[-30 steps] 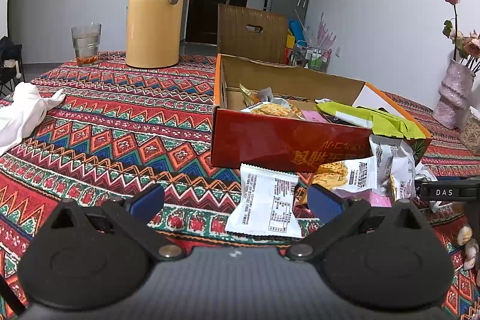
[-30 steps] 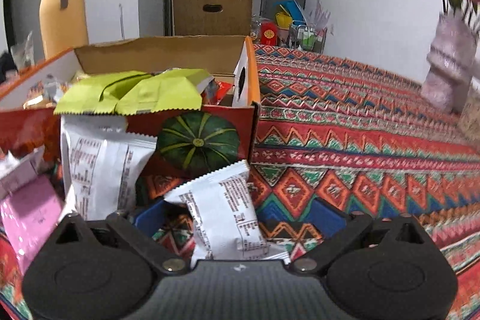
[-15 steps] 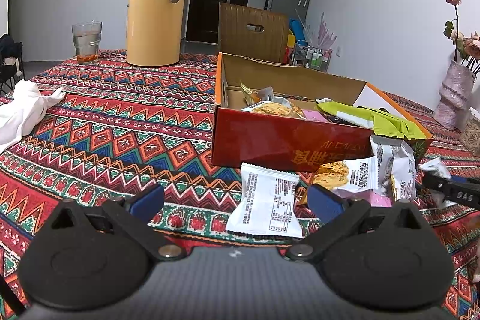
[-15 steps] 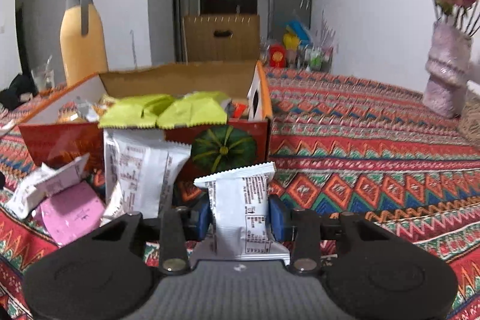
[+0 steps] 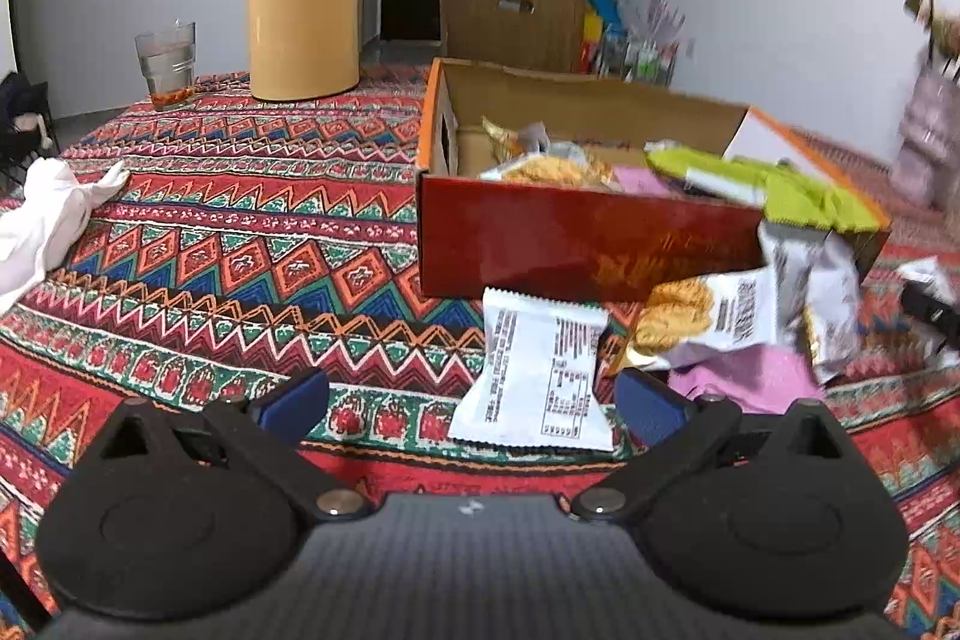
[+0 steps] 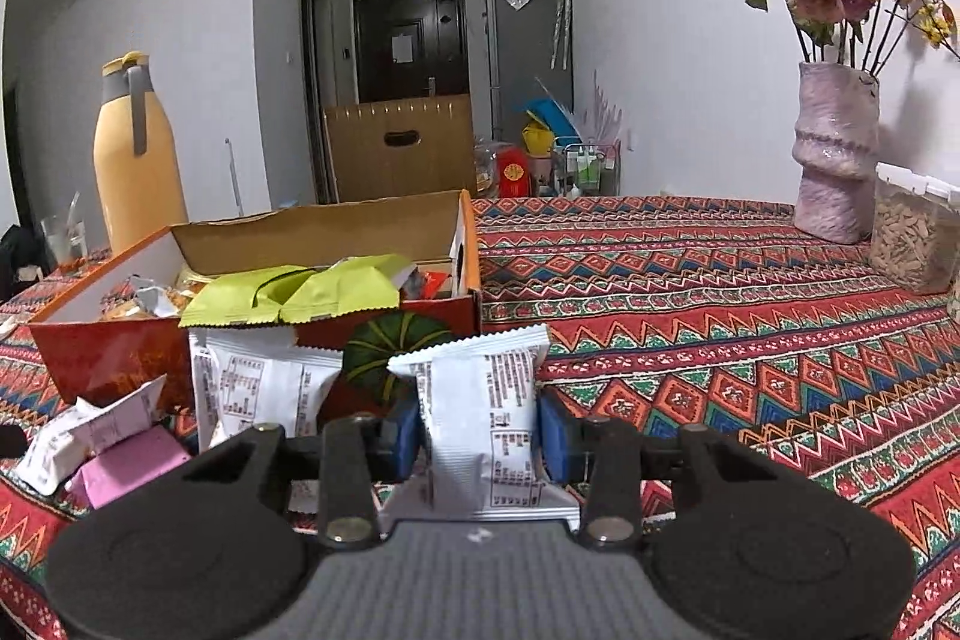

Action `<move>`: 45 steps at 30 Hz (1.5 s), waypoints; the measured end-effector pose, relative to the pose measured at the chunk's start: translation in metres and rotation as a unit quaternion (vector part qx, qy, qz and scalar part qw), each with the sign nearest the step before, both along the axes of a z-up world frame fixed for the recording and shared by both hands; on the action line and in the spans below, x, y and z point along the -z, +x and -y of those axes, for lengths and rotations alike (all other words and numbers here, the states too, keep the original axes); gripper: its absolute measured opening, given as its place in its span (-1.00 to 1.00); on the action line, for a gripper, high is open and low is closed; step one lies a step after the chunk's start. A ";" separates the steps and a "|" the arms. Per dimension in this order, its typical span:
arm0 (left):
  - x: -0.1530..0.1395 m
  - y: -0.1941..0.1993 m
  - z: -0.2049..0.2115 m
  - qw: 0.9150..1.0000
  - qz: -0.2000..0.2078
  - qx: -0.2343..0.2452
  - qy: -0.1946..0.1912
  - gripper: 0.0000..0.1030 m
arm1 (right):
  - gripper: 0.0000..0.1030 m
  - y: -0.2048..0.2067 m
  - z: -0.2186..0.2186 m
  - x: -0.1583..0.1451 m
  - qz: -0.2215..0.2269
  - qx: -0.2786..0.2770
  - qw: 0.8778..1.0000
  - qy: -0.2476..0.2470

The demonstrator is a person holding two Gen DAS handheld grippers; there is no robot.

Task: Organize snacks
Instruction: 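Grasp a white printed packet with the left gripper while the right holds its packet, then carry both white packets over the box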

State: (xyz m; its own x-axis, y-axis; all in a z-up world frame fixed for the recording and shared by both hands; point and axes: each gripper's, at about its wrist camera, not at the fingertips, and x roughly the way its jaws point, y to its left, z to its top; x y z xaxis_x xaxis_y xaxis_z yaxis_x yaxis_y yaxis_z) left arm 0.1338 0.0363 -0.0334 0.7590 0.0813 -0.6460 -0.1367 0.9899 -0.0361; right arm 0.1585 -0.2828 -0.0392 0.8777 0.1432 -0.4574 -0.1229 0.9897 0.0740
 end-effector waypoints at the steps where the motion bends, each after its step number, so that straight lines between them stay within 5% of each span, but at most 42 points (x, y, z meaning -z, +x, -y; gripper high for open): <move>1: 0.000 0.003 0.004 1.000 -0.006 0.003 0.006 1.00 | -0.24 0.001 0.001 0.001 -0.001 0.000 1.000 0.001; 6: 0.001 0.016 0.017 0.999 -0.023 -0.003 0.043 1.00 | -0.24 0.003 0.002 0.001 -0.002 0.005 1.000 0.004; 12: 0.004 0.035 0.017 0.999 -0.035 -0.015 0.039 0.92 | -0.24 -0.001 0.005 0.000 0.005 0.004 1.000 0.011; 18: 0.016 0.044 0.020 0.999 -0.035 -0.006 0.032 0.48 | -0.24 -0.003 0.003 0.000 0.010 0.000 1.000 0.009; 22: 0.016 0.039 0.026 0.999 -0.019 0.021 0.029 -0.09 | -0.24 -0.004 0.003 0.000 0.011 -0.001 1.000 0.008; 45: -0.012 0.006 0.015 0.999 0.047 0.011 0.005 -0.13 | -0.24 -0.012 0.002 -0.005 0.033 -0.001 0.999 0.006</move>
